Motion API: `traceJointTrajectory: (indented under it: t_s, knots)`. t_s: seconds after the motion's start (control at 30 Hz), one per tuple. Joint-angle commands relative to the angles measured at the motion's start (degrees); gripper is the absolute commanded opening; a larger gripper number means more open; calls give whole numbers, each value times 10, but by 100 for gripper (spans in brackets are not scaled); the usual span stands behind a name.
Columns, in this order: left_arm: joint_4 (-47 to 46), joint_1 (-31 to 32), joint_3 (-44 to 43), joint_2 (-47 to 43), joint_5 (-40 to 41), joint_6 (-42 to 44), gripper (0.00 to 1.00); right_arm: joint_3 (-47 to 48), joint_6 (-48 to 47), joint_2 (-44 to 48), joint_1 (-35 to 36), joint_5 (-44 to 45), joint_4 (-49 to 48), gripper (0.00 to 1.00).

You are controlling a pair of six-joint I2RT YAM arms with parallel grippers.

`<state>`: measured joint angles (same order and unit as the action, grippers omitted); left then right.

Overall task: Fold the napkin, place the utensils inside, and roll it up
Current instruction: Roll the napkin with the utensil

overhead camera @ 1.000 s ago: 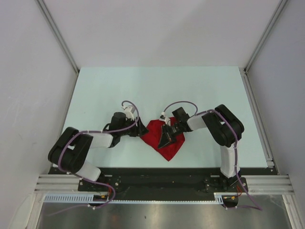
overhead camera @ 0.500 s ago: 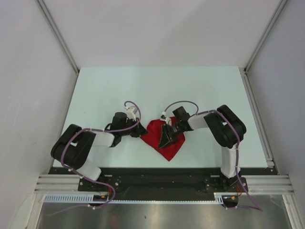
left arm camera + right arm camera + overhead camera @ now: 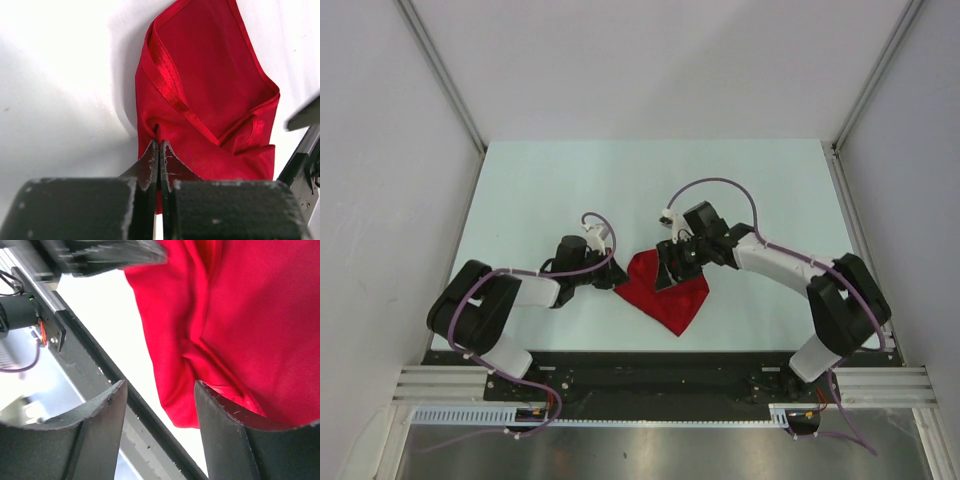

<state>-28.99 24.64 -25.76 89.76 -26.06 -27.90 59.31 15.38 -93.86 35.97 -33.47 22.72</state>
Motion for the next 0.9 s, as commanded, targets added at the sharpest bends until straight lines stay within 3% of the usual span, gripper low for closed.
traceJointTrajectory:
  t_s: [0.0,0.07,0.17,0.33,0.87]
  knots:
    - [22,6,-16,-5,-2,19,0,19,-39,70,84,172,5,63]
    - [23,6,-17,-3,-3,19,0,3,-55,76,111,246,-19,70]
    - [23,6,-18,-1,-3,20,0,-29,-65,67,128,271,-54,72]
    - [25,6,-18,-2,0,21,0,-74,-89,61,169,307,-117,72]
    - [28,7,-23,8,1,19,0,-87,-65,5,237,371,-131,71]
